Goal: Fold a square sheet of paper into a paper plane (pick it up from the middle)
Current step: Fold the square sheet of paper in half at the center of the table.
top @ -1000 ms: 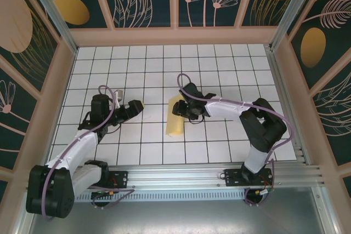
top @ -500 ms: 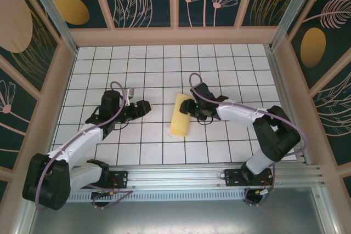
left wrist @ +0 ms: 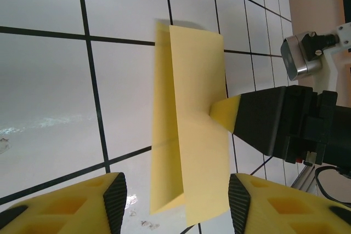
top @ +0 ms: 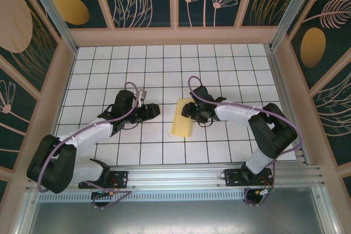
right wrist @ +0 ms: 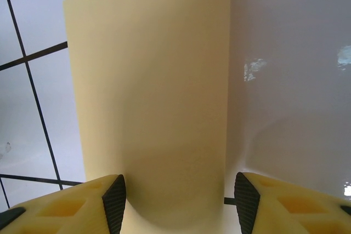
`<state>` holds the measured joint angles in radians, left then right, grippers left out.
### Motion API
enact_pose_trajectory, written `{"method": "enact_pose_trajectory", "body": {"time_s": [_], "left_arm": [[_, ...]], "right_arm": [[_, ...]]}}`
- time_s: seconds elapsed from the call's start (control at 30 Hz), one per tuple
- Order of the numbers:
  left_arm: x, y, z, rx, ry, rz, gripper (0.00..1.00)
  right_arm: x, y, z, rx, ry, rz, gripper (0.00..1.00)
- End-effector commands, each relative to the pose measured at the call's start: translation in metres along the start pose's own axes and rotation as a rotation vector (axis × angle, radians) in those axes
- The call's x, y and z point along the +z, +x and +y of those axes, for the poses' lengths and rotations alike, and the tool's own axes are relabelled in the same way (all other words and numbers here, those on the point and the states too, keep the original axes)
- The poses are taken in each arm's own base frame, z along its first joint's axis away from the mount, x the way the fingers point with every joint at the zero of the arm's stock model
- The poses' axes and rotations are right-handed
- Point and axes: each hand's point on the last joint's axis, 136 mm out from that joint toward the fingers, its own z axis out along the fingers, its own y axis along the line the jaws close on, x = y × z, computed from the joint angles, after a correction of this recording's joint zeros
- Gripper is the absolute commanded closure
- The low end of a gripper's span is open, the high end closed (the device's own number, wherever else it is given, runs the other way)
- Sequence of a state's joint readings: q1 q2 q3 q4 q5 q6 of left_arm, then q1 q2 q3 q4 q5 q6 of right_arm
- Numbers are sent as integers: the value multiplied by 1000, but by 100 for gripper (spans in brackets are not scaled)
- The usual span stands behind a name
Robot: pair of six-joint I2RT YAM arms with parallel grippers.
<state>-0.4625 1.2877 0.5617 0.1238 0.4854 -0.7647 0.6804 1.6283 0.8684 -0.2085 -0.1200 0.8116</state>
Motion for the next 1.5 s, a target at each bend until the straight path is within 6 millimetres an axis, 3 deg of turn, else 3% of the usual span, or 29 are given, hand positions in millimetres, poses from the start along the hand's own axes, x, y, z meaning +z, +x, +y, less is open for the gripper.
{"method": "enact_pose_trajectory", "body": {"time_s": [0.0, 0.27, 0.7, 1.07, 1.47], "left_arm": [[5, -14, -16, 18, 32, -37, 47], [20, -12, -17, 24, 33, -1, 47], [25, -10, -14, 24, 30, 17, 47], [26, -9, -13, 26, 28, 23, 47], [26, -8, -13, 26, 31, 28, 47]], "right_arm": [[2, -7, -1, 48, 10, -29, 42], [7, -4, 0, 74, -8, -22, 42], [19, 6, 2, 40, 7, 21, 44], [9, -3, 20, 21, -37, -6, 42], [24, 5, -1, 37, 50, 18, 44]]}}
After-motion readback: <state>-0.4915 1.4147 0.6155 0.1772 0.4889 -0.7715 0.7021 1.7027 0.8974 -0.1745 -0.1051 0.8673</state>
